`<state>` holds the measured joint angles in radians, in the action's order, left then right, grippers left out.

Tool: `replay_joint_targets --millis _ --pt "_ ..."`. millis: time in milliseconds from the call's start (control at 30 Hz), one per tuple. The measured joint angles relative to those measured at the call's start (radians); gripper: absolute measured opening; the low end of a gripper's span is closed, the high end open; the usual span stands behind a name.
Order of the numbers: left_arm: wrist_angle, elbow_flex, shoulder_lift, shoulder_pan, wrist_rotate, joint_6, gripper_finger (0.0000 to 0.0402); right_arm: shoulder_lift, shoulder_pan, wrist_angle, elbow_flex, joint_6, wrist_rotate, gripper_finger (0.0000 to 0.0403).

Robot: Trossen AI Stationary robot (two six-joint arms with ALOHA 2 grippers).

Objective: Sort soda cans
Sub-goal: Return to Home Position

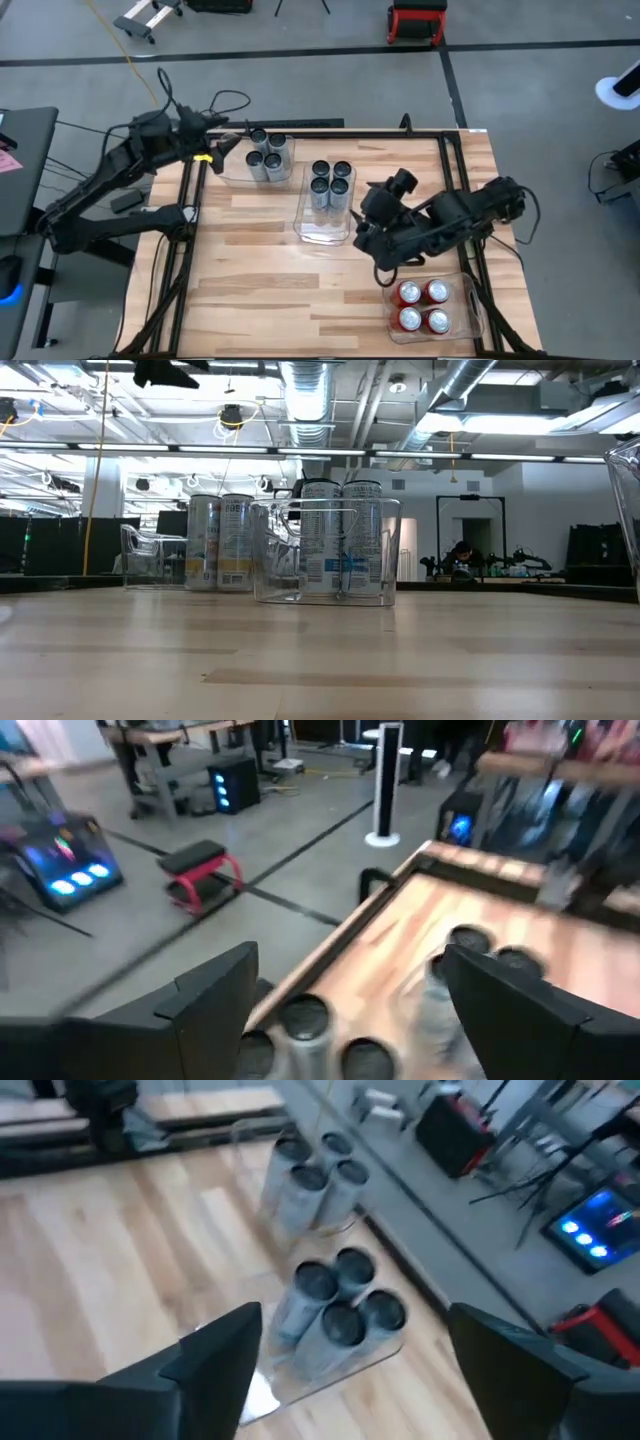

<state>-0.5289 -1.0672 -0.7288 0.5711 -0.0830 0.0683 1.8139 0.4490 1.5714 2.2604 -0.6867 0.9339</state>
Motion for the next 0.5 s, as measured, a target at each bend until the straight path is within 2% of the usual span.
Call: replay_joint_targets --millis 133,233,333,433,500 --pt "0.013 0.0 0.028 -0.029 0.0 -0.145 0.0271 -0.018 0.038 0.0 0.0 0.012 0.085 0.0302" --pt "0.026 0.0 0.055 -0.059 -0.001 -0.127 0.0212 -0.055 0.094 0.0 0.0 0.026 0.176 0.0245" --pt "0.025 0.0 0.076 -0.09 0.0 -0.098 0.0142 -0.109 0.142 0.0 0.001 0.074 0.219 0.0165" --pt "0.025 0.0 0.085 -0.122 0.002 -0.101 0.0072 -0.153 0.184 0.0 0.001 0.113 0.221 0.0067" --pt "0.026 0.0 0.085 -0.145 0.041 -0.101 0.0025 -0.175 0.207 -0.001 0.001 0.112 0.219 0.0019"
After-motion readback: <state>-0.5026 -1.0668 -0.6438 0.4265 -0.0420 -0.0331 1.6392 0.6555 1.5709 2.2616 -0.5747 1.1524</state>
